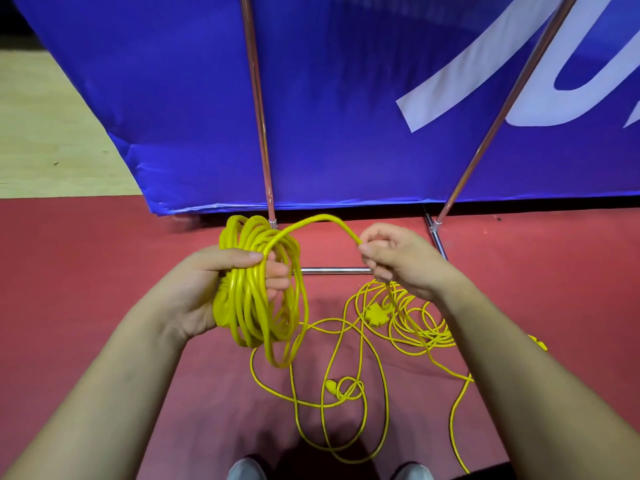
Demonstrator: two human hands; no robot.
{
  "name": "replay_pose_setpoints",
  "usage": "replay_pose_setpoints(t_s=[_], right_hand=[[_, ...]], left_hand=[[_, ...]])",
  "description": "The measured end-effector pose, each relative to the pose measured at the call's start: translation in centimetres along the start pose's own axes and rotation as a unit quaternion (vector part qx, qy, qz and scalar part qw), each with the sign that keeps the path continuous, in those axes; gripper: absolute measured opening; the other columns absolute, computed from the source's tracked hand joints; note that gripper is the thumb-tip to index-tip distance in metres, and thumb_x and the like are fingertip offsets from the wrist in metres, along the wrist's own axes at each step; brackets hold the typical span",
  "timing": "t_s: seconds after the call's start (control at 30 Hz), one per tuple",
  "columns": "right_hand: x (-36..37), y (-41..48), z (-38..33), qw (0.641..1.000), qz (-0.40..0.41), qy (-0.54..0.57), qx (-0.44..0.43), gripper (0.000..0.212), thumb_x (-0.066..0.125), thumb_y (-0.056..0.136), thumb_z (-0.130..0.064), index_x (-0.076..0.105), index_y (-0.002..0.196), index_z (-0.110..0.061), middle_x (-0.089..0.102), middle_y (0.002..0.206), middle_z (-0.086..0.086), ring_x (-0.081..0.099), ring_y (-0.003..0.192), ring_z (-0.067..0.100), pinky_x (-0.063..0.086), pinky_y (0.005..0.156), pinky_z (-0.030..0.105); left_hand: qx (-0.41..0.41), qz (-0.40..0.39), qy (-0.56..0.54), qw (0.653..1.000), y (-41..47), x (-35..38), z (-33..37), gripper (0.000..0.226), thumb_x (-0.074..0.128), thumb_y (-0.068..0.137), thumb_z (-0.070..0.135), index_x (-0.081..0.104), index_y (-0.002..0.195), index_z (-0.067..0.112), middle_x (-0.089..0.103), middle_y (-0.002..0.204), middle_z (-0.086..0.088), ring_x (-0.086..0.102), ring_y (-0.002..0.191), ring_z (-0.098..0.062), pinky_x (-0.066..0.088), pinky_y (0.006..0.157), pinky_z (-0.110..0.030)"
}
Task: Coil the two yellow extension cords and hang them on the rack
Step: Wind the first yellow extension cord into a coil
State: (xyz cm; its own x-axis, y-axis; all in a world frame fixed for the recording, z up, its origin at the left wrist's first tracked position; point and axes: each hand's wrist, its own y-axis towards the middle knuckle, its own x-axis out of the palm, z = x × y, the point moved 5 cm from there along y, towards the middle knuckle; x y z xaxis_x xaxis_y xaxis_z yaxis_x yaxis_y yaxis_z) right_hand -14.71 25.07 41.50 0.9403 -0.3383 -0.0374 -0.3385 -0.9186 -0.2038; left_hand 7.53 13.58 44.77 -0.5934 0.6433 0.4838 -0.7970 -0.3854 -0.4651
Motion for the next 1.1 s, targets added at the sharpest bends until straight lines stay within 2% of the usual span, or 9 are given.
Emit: replay_pose_setpoints(t_s=[0.1, 0.23, 0.33, 0.53, 0.67, 0.77, 0.87, 0.97, 1.1], right_hand=[[0.1, 0.6, -1.0, 0.999, 0.027, 0.041, -0.024, 0.003, 0.059, 0.093, -0.007, 0.062, 0.091, -0.008, 0.047, 0.057, 0.004, 0.025, 0.041, 0.009, 0.018, 0.046, 0.024], [0.0, 0.9, -1.1, 0.996, 0.055, -0.066, -0.025, 0.008, 0.065, 0.089, -0.009, 0.069, 0.083, -0.014, 0.047, 0.054, 0.001, 0.028, 0.045, 0.011, 0.020, 0.048, 0.023], [0.0, 0.5, -2.2, 0.989, 0.051, -0.134, -0.048, 0.006, 0.068, 0.087, -0.008, 0.072, 0.082, -0.009, 0.050, 0.049, -0.007, 0.035, 0.042, 0.007, 0.026, 0.044, 0.019], [4.7, -0.2, -5.4, 0.961, -0.033, -0.248, -0.117, 0.004, 0.076, 0.079, -0.008, 0.074, 0.076, -0.009, 0.061, 0.057, -0.009, 0.048, 0.055, 0.001, 0.038, 0.055, 0.018], [6.1, -0.5, -6.2, 0.969, -0.041, -0.194, -0.145, 0.006, 0.075, 0.080, -0.007, 0.072, 0.081, -0.003, 0.059, 0.057, -0.007, 0.048, 0.053, 0.001, 0.038, 0.052, 0.013], [5.2, -0.5, -4.5, 0.985, -0.087, -0.123, -0.083, 0.010, 0.066, 0.090, -0.010, 0.068, 0.092, 0.000, 0.060, 0.063, 0.006, 0.054, 0.058, 0.013, 0.046, 0.057, 0.022], [4.0, -0.7, -1.3, 0.984, -0.149, -0.093, 0.016, 0.015, 0.058, 0.095, -0.020, 0.065, 0.092, -0.006, 0.062, 0.076, 0.007, 0.061, 0.073, 0.018, 0.047, 0.075, 0.033], [3.1, -0.5, -0.9, 0.992, -0.107, -0.065, 0.013, 0.014, 0.057, 0.095, -0.013, 0.065, 0.089, -0.003, 0.056, 0.068, 0.006, 0.052, 0.058, 0.015, 0.041, 0.061, 0.029], [3.1, -0.4, -3.9, 0.991, -0.061, -0.095, -0.077, 0.007, 0.066, 0.088, -0.007, 0.069, 0.084, -0.002, 0.055, 0.062, 0.001, 0.043, 0.052, 0.005, 0.032, 0.051, 0.015]], left_hand=[[-0.040, -0.027, -0.006, 0.999, 0.0, 0.5, -1.0, 0.065, 0.094, 0.029, 0.012, 0.073, 0.088, -0.005, 0.067, 0.101, -0.033, 0.069, 0.092, -0.043, 0.059, 0.070, -0.050], [-0.034, -0.052, -0.049, 0.997, 0.0, 0.7, -1.2, 0.066, 0.091, 0.040, 0.008, 0.069, 0.100, -0.007, 0.063, 0.112, -0.034, 0.064, 0.103, -0.044, 0.057, 0.075, -0.050], [-0.026, -0.057, -0.045, 0.997, 0.0, 0.5, -1.0, 0.054, 0.092, 0.040, 0.009, 0.072, 0.089, -0.001, 0.065, 0.109, -0.032, 0.066, 0.102, -0.041, 0.057, 0.075, -0.049], [-0.057, -0.058, 0.012, 0.997, 0.3, 1.1, -2.1, 0.063, 0.087, 0.051, 0.009, 0.065, 0.107, -0.008, 0.066, 0.108, -0.032, 0.068, 0.095, -0.041, 0.058, 0.076, -0.048], [-0.028, -0.102, 0.043, 0.993, 0.1, 1.7, -2.0, 0.035, 0.087, 0.058, 0.015, 0.070, 0.086, 0.002, 0.065, 0.075, -0.013, 0.067, 0.064, -0.027, 0.057, 0.064, -0.038], [0.021, -0.131, 0.005, 0.991, 0.0, 1.7, -1.1, 0.028, 0.083, 0.062, 0.017, 0.067, 0.082, 0.005, 0.056, 0.066, -0.005, 0.059, 0.057, -0.019, 0.054, 0.061, -0.033], [0.034, -0.135, 0.004, 0.990, 0.1, 1.5, -0.7, 0.025, 0.080, 0.066, 0.016, 0.066, 0.085, 0.005, 0.056, 0.068, -0.005, 0.058, 0.059, -0.019, 0.054, 0.062, -0.033], [-0.015, -0.119, 0.059, 0.991, 0.4, 1.0, -1.5, 0.024, 0.079, 0.068, 0.013, 0.065, 0.084, 0.002, 0.061, 0.075, -0.012, 0.064, 0.064, -0.025, 0.055, 0.065, -0.037], [-0.053, -0.065, 0.065, 0.994, 0.4, 0.6, -2.4, 0.057, 0.095, 0.043, 0.022, 0.072, 0.089, -0.002, 0.069, 0.086, -0.026, 0.071, 0.070, -0.034, 0.058, 0.064, -0.040]])
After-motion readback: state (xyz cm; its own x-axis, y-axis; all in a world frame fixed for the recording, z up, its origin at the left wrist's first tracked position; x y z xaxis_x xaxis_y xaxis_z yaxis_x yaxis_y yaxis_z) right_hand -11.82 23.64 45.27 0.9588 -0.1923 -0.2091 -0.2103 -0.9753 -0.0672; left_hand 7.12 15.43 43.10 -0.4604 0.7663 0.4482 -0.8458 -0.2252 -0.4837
